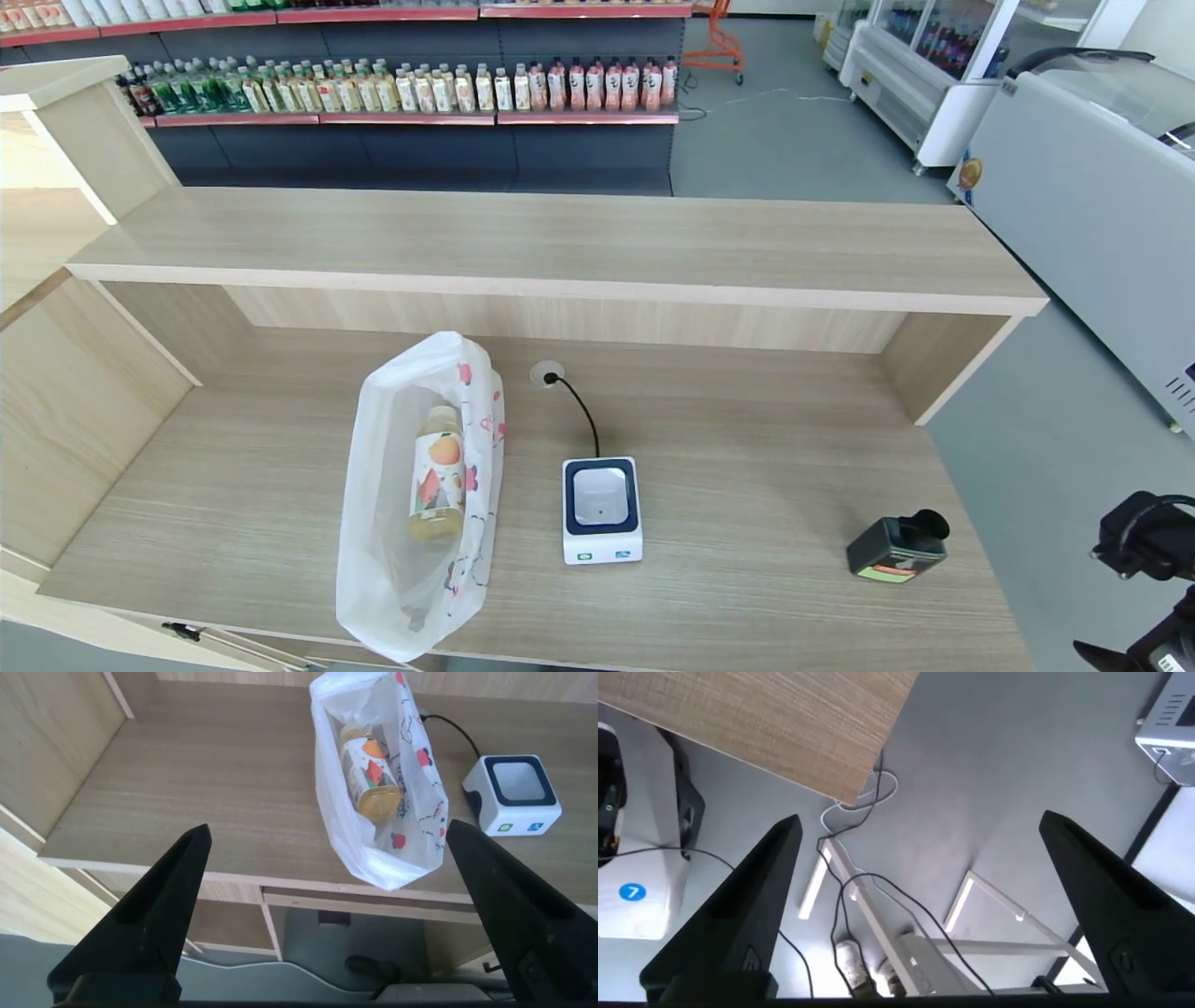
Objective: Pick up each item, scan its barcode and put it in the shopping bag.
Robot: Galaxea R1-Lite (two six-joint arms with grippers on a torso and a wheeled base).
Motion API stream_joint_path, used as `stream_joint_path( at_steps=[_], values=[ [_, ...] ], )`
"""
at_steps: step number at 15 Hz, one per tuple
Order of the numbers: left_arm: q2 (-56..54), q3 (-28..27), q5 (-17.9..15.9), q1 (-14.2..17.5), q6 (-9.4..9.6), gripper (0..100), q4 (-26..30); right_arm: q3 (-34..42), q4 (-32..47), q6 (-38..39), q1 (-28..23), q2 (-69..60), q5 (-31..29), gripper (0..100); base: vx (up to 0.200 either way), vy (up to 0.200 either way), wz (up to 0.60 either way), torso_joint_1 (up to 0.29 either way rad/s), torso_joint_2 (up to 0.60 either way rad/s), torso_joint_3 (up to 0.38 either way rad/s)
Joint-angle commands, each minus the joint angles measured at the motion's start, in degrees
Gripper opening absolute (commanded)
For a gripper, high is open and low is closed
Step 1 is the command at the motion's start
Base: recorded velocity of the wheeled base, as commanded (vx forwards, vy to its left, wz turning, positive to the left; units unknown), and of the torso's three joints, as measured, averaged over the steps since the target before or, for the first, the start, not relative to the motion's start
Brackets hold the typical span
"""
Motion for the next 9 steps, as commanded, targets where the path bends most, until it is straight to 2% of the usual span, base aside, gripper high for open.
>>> stream_joint_path(
  at_steps=[1,5,6,9],
  values=[
    [0.0,0.0,0.0,0.0,0.0,100,0.0,-0.1,-1.3,-1.1,1.8,4.7,0.0,100,0.0,0.0,0.0,0.0,0.0,0.0],
    [0.0,0.0,0.0,0.0,0.0,100,0.0,-0.1,-6.8,-1.1,6.0,11.7,0.1,100,0.0,0.0,0.0,0.0,0.0,0.0],
    [0.0,0.0,0.0,0.0,0.0,100,0.0,-0.1,-11.9,-1.2,7.1,15.9,0.2,100,0.0,0.0,0.0,0.0,0.0,0.0],
    [0.0,0.0,0.0,0.0,0.0,100,0.0,0.0,-17.1,-1.3,7.1,21.9,0.5,100,0.0,0.0,0.0,0.0,0.0,0.0]
  ],
)
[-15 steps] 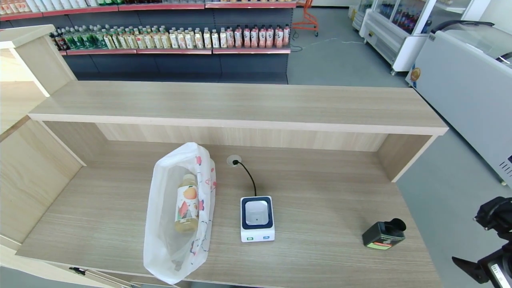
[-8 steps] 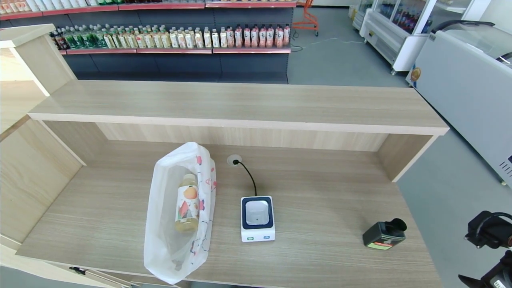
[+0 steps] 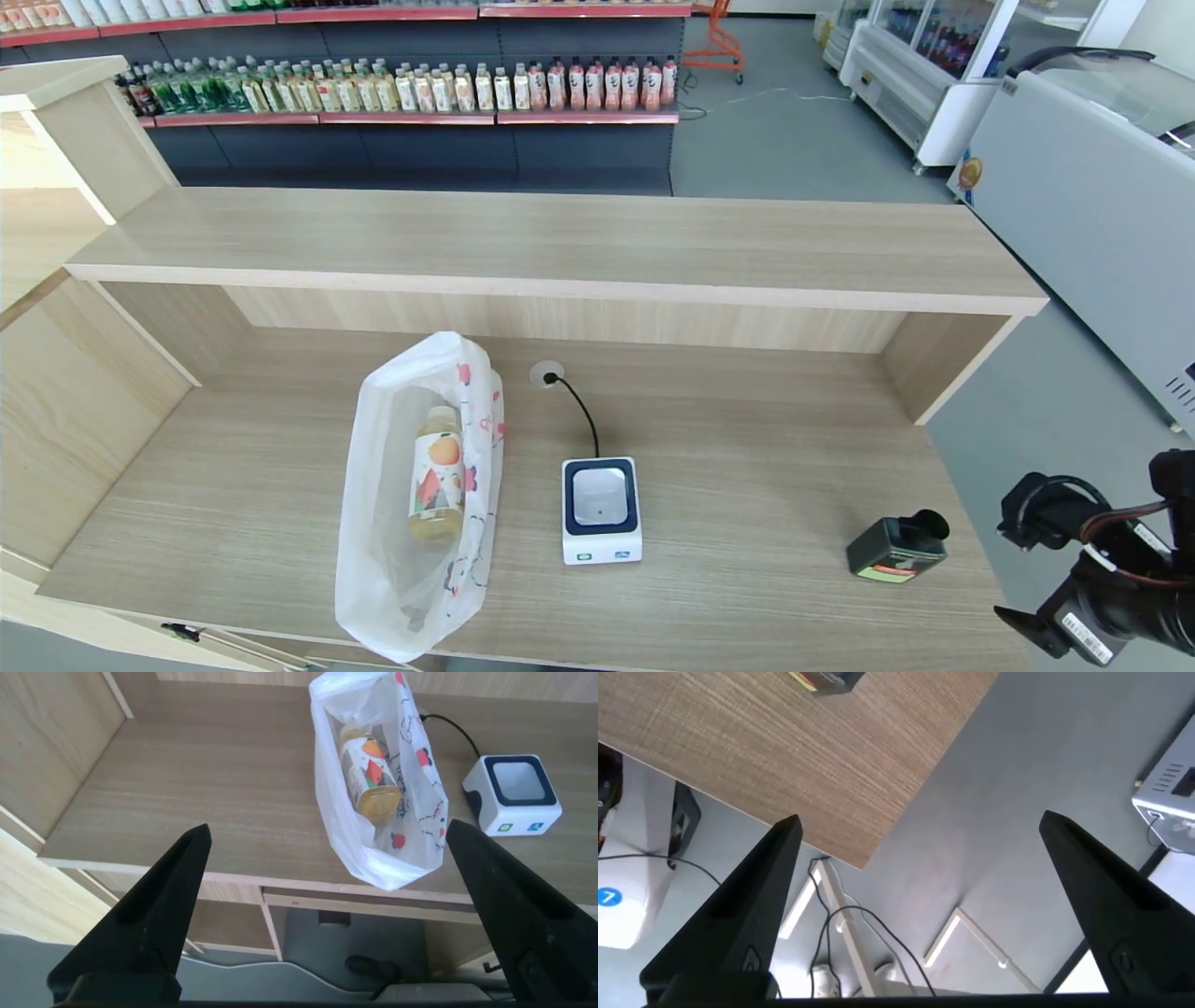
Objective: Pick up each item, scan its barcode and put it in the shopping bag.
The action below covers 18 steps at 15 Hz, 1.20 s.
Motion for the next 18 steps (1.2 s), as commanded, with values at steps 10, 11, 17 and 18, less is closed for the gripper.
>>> stream_joint_path(
  at_steps=[10,11,17,18],
  values=[
    [0.0,0.0,0.0,0.0,0.0,100,0.0,-0.4,-16.7,0.0,0.3,20.6,12.0,100,0.0,0.0,0.0,0.0,0.0,0.0],
    [0.0,0.0,0.0,0.0,0.0,100,0.0,-0.5,-18.1,0.0,0.3,21.8,12.0,100,0.0,0.0,0.0,0.0,0.0,0.0],
    [0.0,0.0,0.0,0.0,0.0,100,0.0,-2.3,-22.4,0.5,1.0,26.7,15.0,100,0.0,0.0,0.0,0.0,0.0,0.0],
    [0.0,0.0,0.0,0.0,0.0,100,0.0,-3.2,-22.4,0.5,1.3,27.3,16.0,100,0.0,0.0,0.0,0.0,0.0,0.0]
  ],
)
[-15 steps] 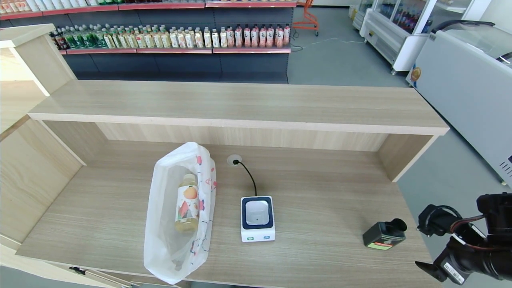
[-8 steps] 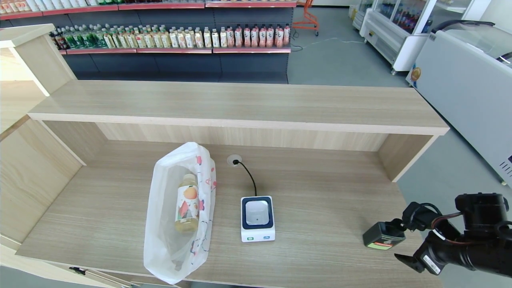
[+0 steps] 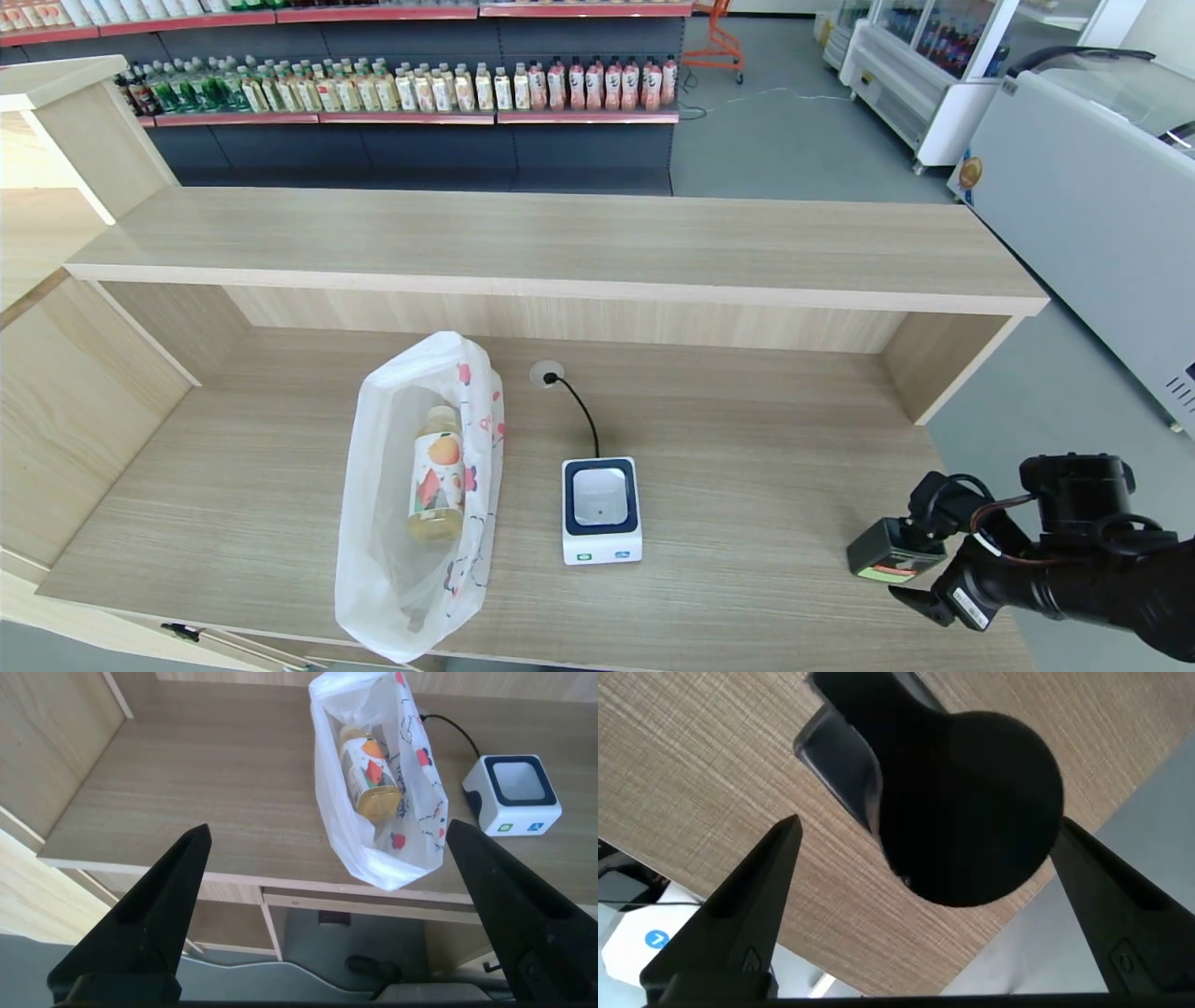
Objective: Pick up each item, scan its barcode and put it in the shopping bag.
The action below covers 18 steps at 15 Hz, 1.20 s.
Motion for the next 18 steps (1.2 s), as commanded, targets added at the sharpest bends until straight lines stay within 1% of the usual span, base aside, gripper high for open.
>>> stream_joint_path(
  at_steps=[1,2,3,6,10,12,14,15,17,18],
  values=[
    [0.0,0.0,0.0,0.0,0.0,100,0.0,-1.4,0.0,0.0,0.4,1.7,0.9,100,0.0,0.0,0.0,0.0,0.0,0.0],
    [0.0,0.0,0.0,0.0,0.0,100,0.0,-1.9,0.0,0.1,0.6,2.2,1.7,100,0.0,0.0,0.0,0.0,0.0,0.0],
    [0.0,0.0,0.1,0.0,0.0,100,0.0,-2.4,0.0,0.2,1.1,2.7,2.4,0,0.0,0.0,0.0,0.0,0.0,0.0],
    [0.0,0.0,0.0,0.0,0.0,100,0.0,-2.9,-0.1,0.3,2.1,3.0,3.2,0,0.0,0.0,0.0,0.0,0.0,0.0],
    [0.0,0.0,0.0,0.0,0.0,100,0.0,-2.5,-2.4,0.3,3.1,1.7,3.2,0,0.0,0.0,0.0,0.0,0.0,0.0],
    [0.0,0.0,0.0,0.0,0.0,100,0.0,-1.9,-2.9,0.1,3.0,-2.5,4.6,0,0.0,0.0,0.0,0.0,0.0,0.0],
    [0.0,0.0,0.0,0.0,0.0,100,0.0,1.3,-3.8,-0.7,2.7,-8.3,4.7,0,0.0,0.0,0.0,0.0,0.0,0.0],
    [0.0,0.0,0.0,0.0,0.0,100,0.0,3.3,-5.2,-2.3,2.2,-10.7,4.6,0,0.0,0.0,0.0,0.0,0.0,0.0],
    [0.0,0.0,0.0,0.0,0.0,100,0.0,4.7,-5.7,-10.8,-0.1,-17.1,5.5,0,0.0,0.0,0.0,0.0,0.0,0.0],
    [0.0,0.0,0.0,0.0,0.0,100,0.0,4.6,-5.8,-14.9,-1.6,-19.6,10.8,0,0.0,0.0,0.0,0.0,0.0,0.0]
  ],
)
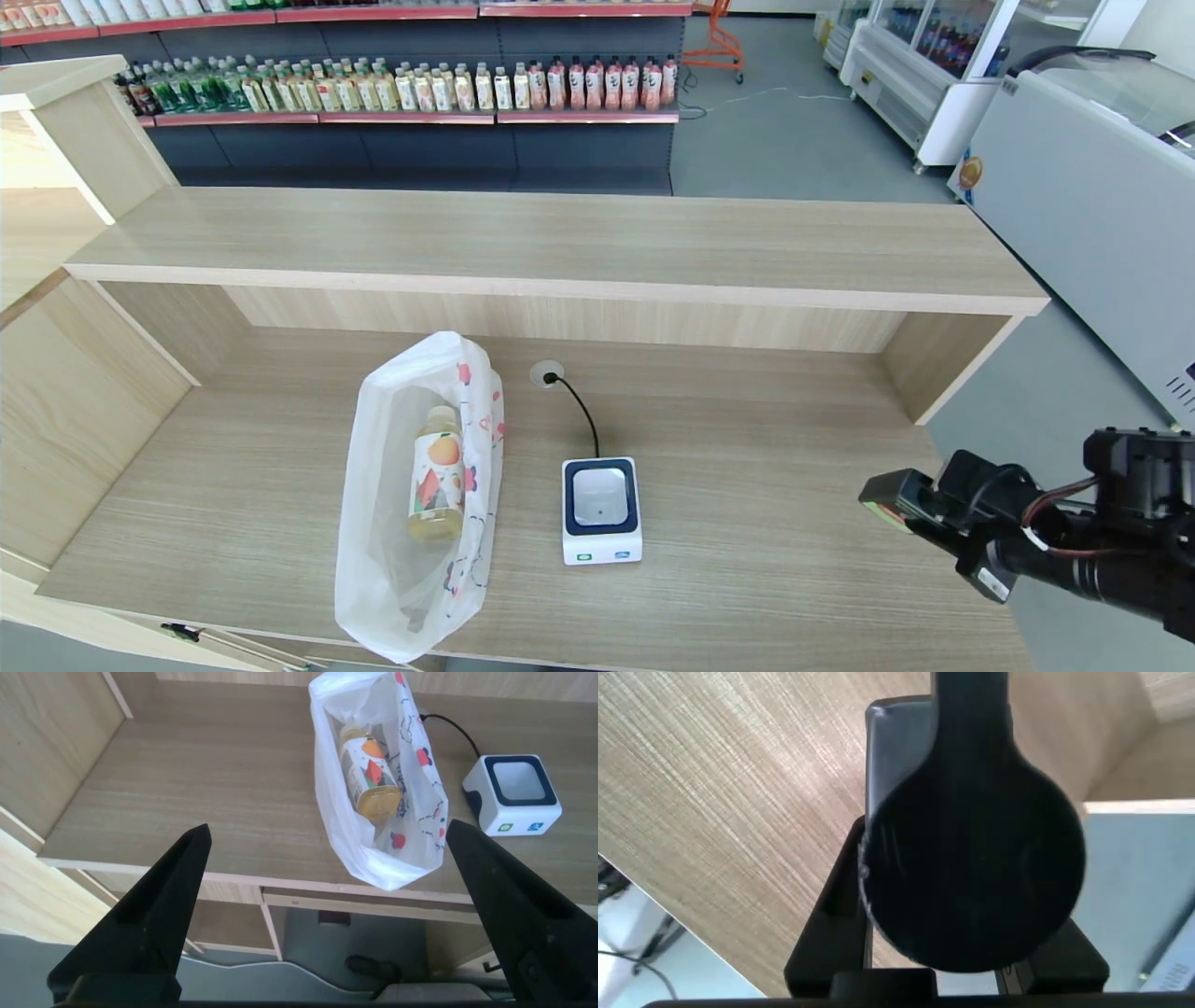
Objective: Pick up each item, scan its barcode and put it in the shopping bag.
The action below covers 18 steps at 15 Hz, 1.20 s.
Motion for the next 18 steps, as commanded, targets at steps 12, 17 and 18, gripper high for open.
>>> stream_joint_path(
  at_steps=[12,17,18],
  values=[
    [0.0,0.0,0.0,0.0,0.0,100,0.0,0.8,0.9,-82.4,9.0,-8.6,45.6,0,0.0,0.0,0.0,0.0,0.0,0.0],
    [0.0,0.0,0.0,0.0,0.0,100,0.0,-0.3,-3.7,-85.9,22.9,-4.2,45.5,0,0.0,0.0,0.0,0.0,0.0,0.0],
    [0.0,0.0,0.0,0.0,0.0,100,0.0,-0.5,-5.2,-85.5,25.5,-3.6,45.4,0,0.0,0.0,0.0,0.0,0.0,0.0]
  ],
)
